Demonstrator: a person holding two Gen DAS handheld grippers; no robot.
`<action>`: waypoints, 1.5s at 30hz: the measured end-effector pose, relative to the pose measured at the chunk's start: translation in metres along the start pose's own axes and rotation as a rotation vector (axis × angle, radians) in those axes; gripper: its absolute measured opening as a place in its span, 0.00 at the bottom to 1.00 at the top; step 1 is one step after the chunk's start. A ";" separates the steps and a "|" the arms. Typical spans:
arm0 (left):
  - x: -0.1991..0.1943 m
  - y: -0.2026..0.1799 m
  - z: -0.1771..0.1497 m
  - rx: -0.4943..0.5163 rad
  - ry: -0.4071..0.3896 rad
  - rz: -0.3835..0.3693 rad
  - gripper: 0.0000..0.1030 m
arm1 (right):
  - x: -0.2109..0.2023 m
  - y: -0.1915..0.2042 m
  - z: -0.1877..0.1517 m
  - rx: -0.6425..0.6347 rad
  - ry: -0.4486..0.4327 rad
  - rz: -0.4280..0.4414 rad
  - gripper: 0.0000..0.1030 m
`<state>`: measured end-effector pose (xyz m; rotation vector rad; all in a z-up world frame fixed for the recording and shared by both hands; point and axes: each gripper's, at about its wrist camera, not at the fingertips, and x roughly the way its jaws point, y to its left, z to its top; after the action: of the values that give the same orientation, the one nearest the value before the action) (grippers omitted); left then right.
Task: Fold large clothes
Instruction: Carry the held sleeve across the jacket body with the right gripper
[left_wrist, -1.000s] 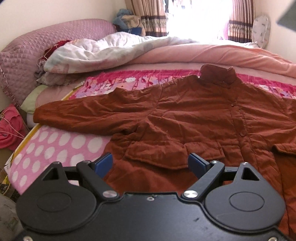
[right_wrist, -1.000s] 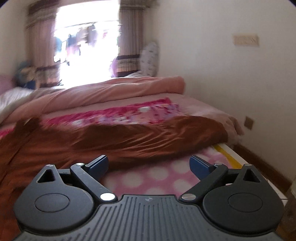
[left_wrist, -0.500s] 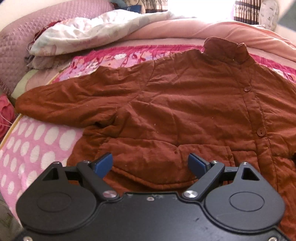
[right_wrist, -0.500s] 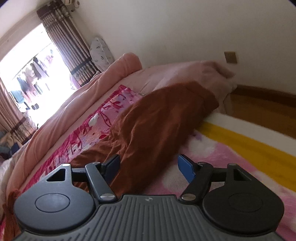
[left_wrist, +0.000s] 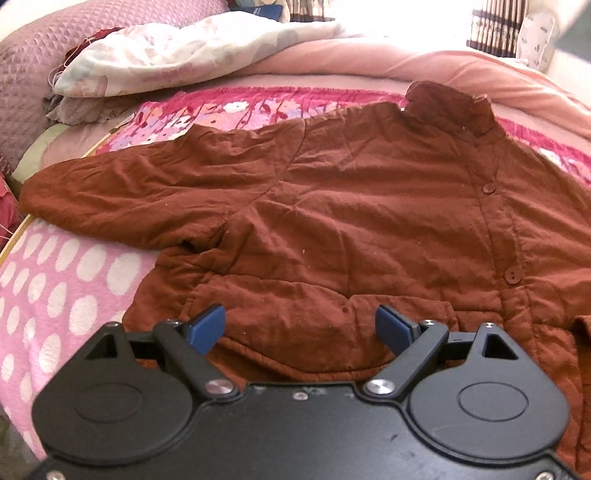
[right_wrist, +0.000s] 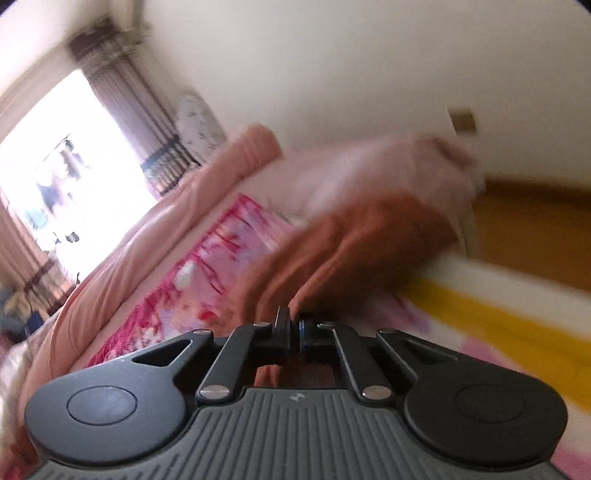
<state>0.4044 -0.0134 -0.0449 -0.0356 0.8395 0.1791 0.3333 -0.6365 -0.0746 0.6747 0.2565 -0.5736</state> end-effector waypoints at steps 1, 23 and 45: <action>-0.002 0.002 0.000 -0.005 -0.005 -0.004 0.88 | -0.008 0.018 0.005 -0.055 -0.028 0.008 0.04; -0.029 0.119 0.004 -0.137 -0.107 -0.016 0.88 | -0.098 0.414 -0.287 -1.107 0.274 0.593 0.07; -0.026 -0.017 0.059 0.258 -0.119 -0.305 0.88 | -0.101 0.298 -0.164 -0.817 0.305 0.232 0.26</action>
<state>0.4338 -0.0282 0.0127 0.0882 0.7229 -0.2131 0.4161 -0.2986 -0.0051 -0.0124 0.6435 -0.1050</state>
